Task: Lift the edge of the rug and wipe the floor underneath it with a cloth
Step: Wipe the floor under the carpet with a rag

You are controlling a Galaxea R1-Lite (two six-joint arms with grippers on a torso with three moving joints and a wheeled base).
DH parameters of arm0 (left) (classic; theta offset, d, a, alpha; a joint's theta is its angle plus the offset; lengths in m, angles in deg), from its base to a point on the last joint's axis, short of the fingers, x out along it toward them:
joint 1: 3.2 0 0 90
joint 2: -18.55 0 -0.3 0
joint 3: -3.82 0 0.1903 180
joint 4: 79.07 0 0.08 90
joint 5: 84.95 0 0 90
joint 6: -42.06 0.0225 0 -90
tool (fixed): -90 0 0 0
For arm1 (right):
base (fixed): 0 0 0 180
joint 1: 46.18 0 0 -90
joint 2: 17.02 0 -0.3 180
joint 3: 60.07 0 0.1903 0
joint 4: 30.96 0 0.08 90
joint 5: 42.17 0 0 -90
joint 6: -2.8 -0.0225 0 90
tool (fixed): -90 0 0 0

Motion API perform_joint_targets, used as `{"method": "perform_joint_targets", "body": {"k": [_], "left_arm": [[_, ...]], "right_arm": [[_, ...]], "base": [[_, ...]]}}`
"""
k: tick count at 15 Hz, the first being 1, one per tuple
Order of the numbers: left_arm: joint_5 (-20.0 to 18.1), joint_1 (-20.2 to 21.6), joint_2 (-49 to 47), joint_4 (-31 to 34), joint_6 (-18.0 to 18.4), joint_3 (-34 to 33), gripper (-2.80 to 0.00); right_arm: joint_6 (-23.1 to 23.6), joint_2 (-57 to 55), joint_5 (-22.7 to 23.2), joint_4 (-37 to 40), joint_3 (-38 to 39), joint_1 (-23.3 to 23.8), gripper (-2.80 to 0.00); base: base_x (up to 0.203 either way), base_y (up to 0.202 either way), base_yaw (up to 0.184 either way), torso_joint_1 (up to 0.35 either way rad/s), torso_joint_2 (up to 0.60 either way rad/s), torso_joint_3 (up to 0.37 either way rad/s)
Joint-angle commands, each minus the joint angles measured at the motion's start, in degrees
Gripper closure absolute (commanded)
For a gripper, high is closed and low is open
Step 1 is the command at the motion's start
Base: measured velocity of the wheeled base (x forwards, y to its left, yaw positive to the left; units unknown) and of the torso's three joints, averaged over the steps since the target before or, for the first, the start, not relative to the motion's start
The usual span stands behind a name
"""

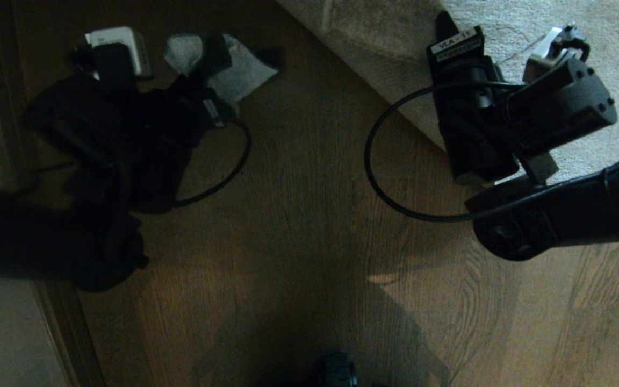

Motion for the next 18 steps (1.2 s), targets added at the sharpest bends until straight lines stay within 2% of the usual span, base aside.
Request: {"method": "perform_joint_targets", "body": {"k": [1, 6, 10, 13, 15, 18], "left_arm": [[0.1, 1.0, 2.9, -0.6, 0.0, -2.9, 0.00], [0.2, -0.6, 9.7, -1.0, -0.3, -15.2, 0.00], [0.5, -8.2, 13.3, -1.2, -0.7, -24.2, 0.00], [0.6, -13.5, 12.7, -1.2, -2.2, -26.8, 0.00], [0.6, -15.0, 10.5, -1.5, -2.5, -26.5, 0.00], [0.6, -17.2, 5.4, -5.2, -2.5, -25.0, 0.00]], "right_arm": [[-0.2, 0.1, -0.1, -2.8, 0.1, 0.0, 0.00], [-0.1, 0.1, -0.1, -2.8, 0.1, 0.0, 0.00], [0.0, 0.0, -0.1, -2.8, 0.1, -0.2, 0.00], [0.2, 0.1, -0.1, -2.8, 0.2, -0.3, 0.00], [0.2, 0.1, -0.1, -2.8, 0.8, -0.3, 0.00], [0.2, 0.3, -0.1, -2.8, 0.9, -0.2, 0.00]], "base": [[0.000, 0.000, 0.000, 0.000, 0.00, 0.000], [0.000, 0.000, 0.000, 0.000, 0.00, 0.000], [0.000, 0.000, 0.000, 0.000, 0.00, 0.000], [0.000, 0.000, 0.000, 0.000, 0.00, 0.000], [0.000, 0.000, 0.000, 0.000, 0.00, 0.000], [0.000, 0.000, 0.000, 0.000, 0.00, 0.000]]}}
